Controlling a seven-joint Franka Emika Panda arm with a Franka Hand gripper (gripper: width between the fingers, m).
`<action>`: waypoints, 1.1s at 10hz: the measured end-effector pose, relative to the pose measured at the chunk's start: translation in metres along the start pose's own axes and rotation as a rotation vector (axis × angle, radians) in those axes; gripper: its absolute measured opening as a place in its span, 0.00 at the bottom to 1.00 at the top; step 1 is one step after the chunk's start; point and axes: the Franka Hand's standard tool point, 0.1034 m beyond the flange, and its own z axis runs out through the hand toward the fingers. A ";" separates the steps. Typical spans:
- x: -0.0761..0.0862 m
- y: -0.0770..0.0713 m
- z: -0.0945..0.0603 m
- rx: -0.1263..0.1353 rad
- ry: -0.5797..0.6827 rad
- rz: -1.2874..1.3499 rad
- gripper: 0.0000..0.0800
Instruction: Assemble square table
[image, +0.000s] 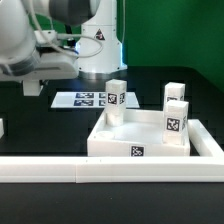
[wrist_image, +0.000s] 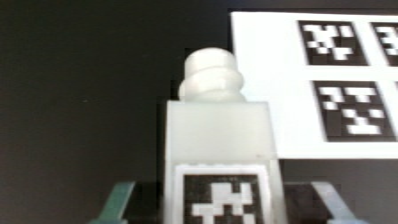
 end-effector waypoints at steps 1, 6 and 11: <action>0.001 -0.002 -0.006 -0.004 0.016 -0.004 0.36; 0.019 0.002 0.007 0.002 0.303 0.024 0.36; 0.035 -0.034 -0.044 0.019 0.640 0.047 0.36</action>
Offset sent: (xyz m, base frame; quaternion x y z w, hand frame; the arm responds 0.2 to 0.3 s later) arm 0.0000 0.0000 0.0000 0.0000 0.1296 0.0000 0.9916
